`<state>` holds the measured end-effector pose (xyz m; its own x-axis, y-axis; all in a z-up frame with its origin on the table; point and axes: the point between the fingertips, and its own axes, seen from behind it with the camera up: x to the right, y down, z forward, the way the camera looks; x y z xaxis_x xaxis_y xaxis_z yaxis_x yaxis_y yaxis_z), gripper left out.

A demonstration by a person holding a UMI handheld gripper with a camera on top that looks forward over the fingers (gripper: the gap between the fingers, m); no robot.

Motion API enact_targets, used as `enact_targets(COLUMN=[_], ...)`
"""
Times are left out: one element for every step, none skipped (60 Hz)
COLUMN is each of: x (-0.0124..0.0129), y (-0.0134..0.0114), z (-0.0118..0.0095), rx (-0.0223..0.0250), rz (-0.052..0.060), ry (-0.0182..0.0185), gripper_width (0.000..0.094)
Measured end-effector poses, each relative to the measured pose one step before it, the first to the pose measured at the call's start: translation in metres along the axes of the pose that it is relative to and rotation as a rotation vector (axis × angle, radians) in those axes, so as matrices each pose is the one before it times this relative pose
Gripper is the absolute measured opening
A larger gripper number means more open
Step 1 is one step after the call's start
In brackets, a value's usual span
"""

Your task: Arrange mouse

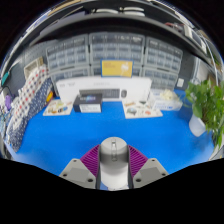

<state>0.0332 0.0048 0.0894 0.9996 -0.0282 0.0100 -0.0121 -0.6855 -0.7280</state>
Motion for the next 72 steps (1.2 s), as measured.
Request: enact_targets(x=[-0.00032,-0.00064,-0.0009,-0.0001,0.00013,0.00012,-0.00047,-0.00061,-0.00102,-0.00129,-0.00094,-0.00098,0.00086,-0.00071,-0.00104,-0.00035,-0.00054,0.00017,0.00022,0.00004,0.00017,-0.00024,0.00041,-0.00009,-0.00018,-0.0001,-0.0002,0.00019,0.00025,-0.0002,-0.00025,-0.00022,-0.00031,-0.0002,-0.00024,-0.00026,-0.00066,0.00023,0.00086,0.00074,0.00064,-0.00017,-0.00059,-0.00057,-0.00071,-0.00039,-0.00145,-0.00198,-0.00241,-0.0023,-0.00226,-0.00266,-0.0025,-0.00187,-0.00179,-0.00155,-0.00167,-0.00179,-0.00153,-0.00136,-0.00223,-0.00104,-0.00115,-0.00146,-0.00145,-0.00136,-0.00105,-0.00124,-0.00176,-0.0019,-0.00193,-0.00189], y=[0.00845,0.00841,0.00792,0.00721,0.00734,0.0074,0.00688,0.00629,0.00538,0.00461,0.00431,0.00442,0.00325,0.0044,0.00439,0.00396,0.00166,-0.00434,0.00175,0.00106,-0.00145,0.00113,-0.00082,0.00001,-0.00003,0.00008,0.00036,-0.00058,0.00036,-0.00001,-0.00077,0.00016,0.00004,-0.00017,0.00039,0.00056,0.0002,0.00007,-0.00034,-0.00129,-0.0022,-0.00315,-0.00388,-0.00433,-0.00409,-0.00395,-0.00477,-0.0052,-0.0054,-0.00563,-0.00534,-0.00632,-0.00533,-0.00492,-0.00509,-0.00523,-0.00514,-0.0053,-0.00537,-0.00523,-0.00469,-0.00478,-0.00469,-0.00393,-0.00359,-0.00336,-0.00341,-0.00366,-0.00359,-0.00364,-0.00356,-0.00282], z=[0.00409,0.00405,0.00388,0.00389,0.00358,0.00367,0.00352,0.00302,0.00279,0.00274,0.00233,0.00255,0.00077,0.00231,0.00365,0.00095,0.00177,0.00065,0.0006,-0.00014,0.00015,-0.00016,-0.00003,-0.00036,-0.00024,-0.00006,-0.00004,0.00005,0.00024,0.00039,0.00033,0.00029,0.00004,0.00005,-0.00043,-0.00043,-0.00066,-0.00105,-0.00136,-0.00179,-0.00217,-0.00253,-0.00274,-0.00293,-0.00362,-0.00433,-0.00414,-0.00448,-0.00489,-0.00472,-0.0048,-0.00594,-0.00495,-0.00498,-0.00526,-0.00516,-0.00505,-0.00502,-0.00517,-0.005,-0.00433,-0.00515,-0.00446,-0.0044,-0.00426,-0.00418,-0.00407,-0.00376,-0.00353,-0.00331,-0.00348,-0.00313], rx=[-0.01401,-0.01581,-0.01055,-0.01235,-0.01299,-0.01387,-0.01419,-0.01293,-0.0099,-0.0068,-0.00608,-0.00679,-0.01444,-0.00655,-0.0018,-0.01139,0.00606,0.02228,-0.00254,-0.00341,0.00562,-0.00434,0.00064,-0.00203,0.00054,0.00048,-0.00169,0.00079,-0.00055,-0.00148,0.00245,-0.00146,-0.00215,-0.00185,-0.00436,-0.00568,-0.00584,-0.00618,-0.00487,-0.00192,0.00167,0.00483,0.00717,0.00797,0.00742,0.00694,0.00792,0.00944,0.0102,0.00982,0.00953,0.00758,0.00866,0.00805,0.00663,0.00657,0.00708,0.00809,0.00926,0.00925,0.01076,0.00774,0.0081,0.00719,0.00574,0.00489,0.0054,0.00721,0.00739,0.00773,0.0057,0.00561], rz=[-0.0015,-0.0006,-0.0006,-0.0014,-0.0019,-0.0019,-0.0006,0.0006,0.0011,0.0005,-0.0015,-0.0027,-0.0049,-0.0029,-0.0015,-0.0019,0.0015,0.0046,-0.0013,-0.0002,0.0035,0.0045,0.0053,0.0047,0.0021,0.0004,-0.0015,-0.0037,-0.0025,-0.0008,0.0018,0.0039,0.0048,0.0045,0.004,0.0037,0.0026,0.0031,0.0032,0.0025,0.0009,-0.0005,-0.002,-0.0024,-0.0024,-0.0017,-0.0008,-0.0003,0.0004,0.0002,-0.0009,-0.0016,-0.0016,-0.001,-0.0002,-0.0002,-0.0006,-0.0003,-0.0004,0.0008,0.0017,0.0013,0.0008,0.0001,-0.0011,-0.0013,-0.0008,-0.0009,-0.002,-0.0032,-0.0036,-0.0032], ry=[0.00227,0.00269,0.00391,0.00194,0.00172,0.00152,-0.0002,-0.00203,-0.00335,-0.00385,-0.00257,-0.00171,-0.00263,0.00145,0.00084,-0.00183,0.00073,0.00102,-0.00053,-0.00178,-0.00115,-0.00168,-0.00333,-0.00184,-0.00074,-0.0004,-0.00035,0.00002,-0.00014,-0.00035,-0.00049,-0.00094,-0.0018,-0.00161,-0.00225,-0.00239,-0.00333,-0.0003,0.00221,0.00325,0.00288,0.00128,-0.00069,-0.00066,-0.00154,-0.00238,-0.00297,-0.00452,-0.00504,-0.00483,-0.00495,-0.00453,-0.00469,-0.00381,-0.00116,-0.00037,-0.00055,-0.00048,-0.00014,0.00059,0.00287,0.00167,0.00131,0.00079,0.00044,0.00112,0.00103,0.00012,-0.00242,-0.00354,-0.00279,-0.00321], gripper_width=[0.0383,0.0381,0.0382,0.0384,0.0384,0.0385,0.0383,0.0385,0.0385,0.0384,0.0386,0.0383,0.0382,0.0382,0.0382,0.0391,0.0398,0.0385,0.0386,0.0385,0.0383,0.0386,0.0395,0.0394,0.0394,0.0417,0.0415,0.0426,0.0442,0.0451,0.0464,0.0473,0.0482,0.049,0.0496,0.0503,0.0518,0.0565,0.0649,0.0668,0.0686,0.074,0.0768,0.0788,0.0803,0.0813,0.0818,0.082,0.0827,0.0834,0.0836,0.0839,0.0841,0.0842,0.0844,0.0842,0.0841,0.0841,0.0845,0.0842,0.0844,0.0844,0.0846,0.0848,0.0851,0.0847,0.0847,0.0847,0.0847,0.0847,0.0845,0.0843])
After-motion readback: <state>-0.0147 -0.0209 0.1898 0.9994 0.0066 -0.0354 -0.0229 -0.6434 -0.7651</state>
